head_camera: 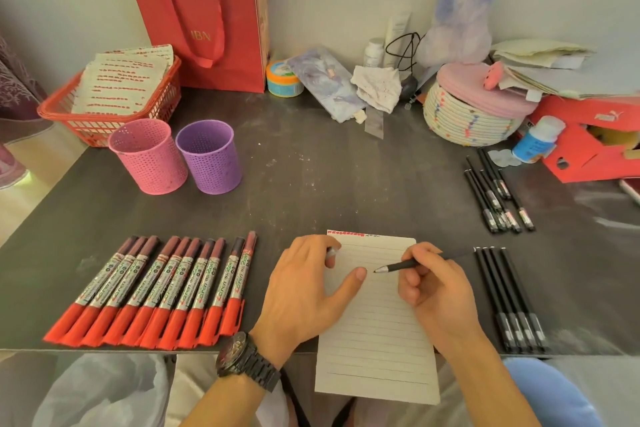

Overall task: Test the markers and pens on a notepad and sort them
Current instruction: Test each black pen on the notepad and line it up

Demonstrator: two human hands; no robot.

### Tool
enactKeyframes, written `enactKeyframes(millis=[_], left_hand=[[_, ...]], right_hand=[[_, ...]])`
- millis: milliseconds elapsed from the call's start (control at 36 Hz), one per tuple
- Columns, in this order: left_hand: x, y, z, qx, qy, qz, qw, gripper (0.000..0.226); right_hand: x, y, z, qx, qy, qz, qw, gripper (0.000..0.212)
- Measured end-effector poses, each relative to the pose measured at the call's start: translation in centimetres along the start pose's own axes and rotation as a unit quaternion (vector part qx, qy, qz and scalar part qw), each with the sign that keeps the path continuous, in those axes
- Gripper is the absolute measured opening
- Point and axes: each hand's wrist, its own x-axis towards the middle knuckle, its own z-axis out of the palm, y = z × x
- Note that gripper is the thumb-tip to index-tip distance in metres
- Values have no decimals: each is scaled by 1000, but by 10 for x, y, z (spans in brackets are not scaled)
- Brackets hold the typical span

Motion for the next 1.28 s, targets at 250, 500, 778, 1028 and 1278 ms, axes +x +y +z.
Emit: enactKeyframes(millis=[250,500,778,1028,1278], left_hand=[[3,-1,7,22,-36,-37,998,59],[2,-4,4,22,-76,28,996,43],[6,-6,10,44,-46,2,998,33],[6,-12,10,28,-48,12,998,32],[5,-5,9,38,-36,17,999,34]], right_hand=[[-3,-17,-12,44,-12,61,997,22],[29,-35,-2,-129,28,-51,990,25],[50,-14,6,-263,71,-118,955,25],[55,6,4,-334,106,-178,920,34],[58,16,2,-384,114,-181,898,26]])
